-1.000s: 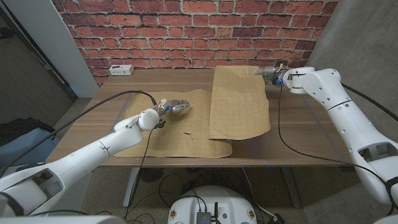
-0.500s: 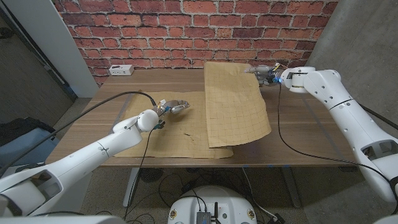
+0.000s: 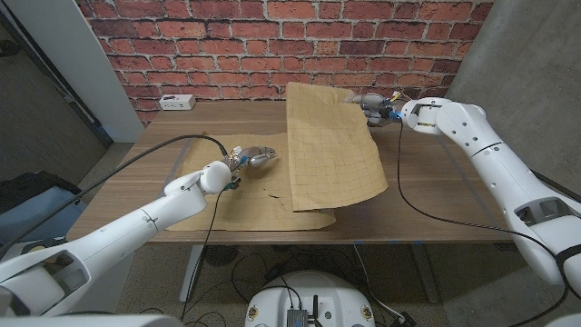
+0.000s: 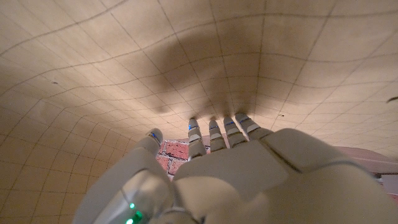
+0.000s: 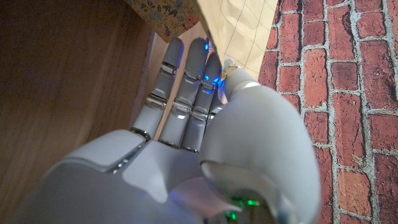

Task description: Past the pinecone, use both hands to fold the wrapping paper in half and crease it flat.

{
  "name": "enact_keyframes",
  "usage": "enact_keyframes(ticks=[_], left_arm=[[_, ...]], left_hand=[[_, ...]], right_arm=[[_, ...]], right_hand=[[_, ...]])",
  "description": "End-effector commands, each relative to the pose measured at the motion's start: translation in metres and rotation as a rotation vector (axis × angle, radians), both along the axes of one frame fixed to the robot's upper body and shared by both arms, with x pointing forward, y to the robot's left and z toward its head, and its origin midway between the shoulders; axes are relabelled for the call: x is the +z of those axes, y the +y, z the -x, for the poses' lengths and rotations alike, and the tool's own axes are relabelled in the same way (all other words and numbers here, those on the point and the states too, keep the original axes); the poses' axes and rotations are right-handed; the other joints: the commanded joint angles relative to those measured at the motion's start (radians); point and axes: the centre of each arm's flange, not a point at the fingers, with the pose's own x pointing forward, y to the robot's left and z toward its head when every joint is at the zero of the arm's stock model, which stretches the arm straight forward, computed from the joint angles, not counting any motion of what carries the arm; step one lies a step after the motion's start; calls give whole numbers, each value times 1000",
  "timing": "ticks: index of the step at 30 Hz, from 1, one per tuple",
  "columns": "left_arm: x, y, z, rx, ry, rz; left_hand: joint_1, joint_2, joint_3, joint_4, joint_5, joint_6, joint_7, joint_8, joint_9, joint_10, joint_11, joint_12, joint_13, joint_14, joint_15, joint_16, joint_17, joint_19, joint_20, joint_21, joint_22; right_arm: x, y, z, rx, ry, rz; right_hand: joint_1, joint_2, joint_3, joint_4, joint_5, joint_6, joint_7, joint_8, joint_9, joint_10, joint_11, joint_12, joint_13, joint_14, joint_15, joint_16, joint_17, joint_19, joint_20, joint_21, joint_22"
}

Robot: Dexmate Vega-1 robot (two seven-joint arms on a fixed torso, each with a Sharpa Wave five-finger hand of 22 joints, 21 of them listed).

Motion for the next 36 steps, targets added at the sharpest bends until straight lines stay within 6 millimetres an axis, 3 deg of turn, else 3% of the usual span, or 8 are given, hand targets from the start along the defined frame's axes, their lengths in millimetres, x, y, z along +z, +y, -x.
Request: enact_keyframes(ticks=[1,9,21,32,36], left_arm=[[-3,2,2,3,-9,17],[-4,2,2,1,-11,20],[-5,7,4,-8,-26,48],[16,17,19,-52,-140,166],[23,22,27,-43,-216,222]], left_hand=[[-9,4,2,8,2,4,5,-4,6,4,-1,0,3,5,-17,3,2,33,21,6,7],[-10,4,2,8,2,4,5,-4,6,3,0,0,3,5,-18,2,2,34,21,4,7],[-11,4,3,8,2,5,5,-5,6,6,0,1,3,10,-19,4,2,36,20,2,7],[-12,3,4,7,3,22,14,0,6,39,0,11,2,40,-12,11,2,55,26,3,7],[-12,13,11,10,5,60,38,9,6,74,10,19,2,77,-7,17,2,82,29,7,7]], right_arm=[[-2,24,-16,41,34,-81],[-10,39,-26,49,72,-105],[-13,65,-31,-65,64,42],[-3,79,-28,-197,-27,193],[-1,82,-26,-263,-61,248]], right_hand=[[6,11,-2,1,-2,19,21,1,23,0,-1,-8,-12,6,-20,-7,-24,21,-11,22,2],[3,11,5,2,-3,19,20,-1,29,1,1,-10,-21,25,-27,-24,-38,26,-15,42,2],[-6,11,15,5,-3,18,19,-9,29,0,2,-15,-35,49,-27,-47,-53,39,-18,71,1],[-8,6,23,1,-2,21,18,-13,29,2,2,-15,-40,57,-27,-58,-49,33,-17,87,0],[-10,4,26,1,-3,24,18,-13,30,4,4,-13,-40,58,-28,-62,-48,31,-17,93,-1]])
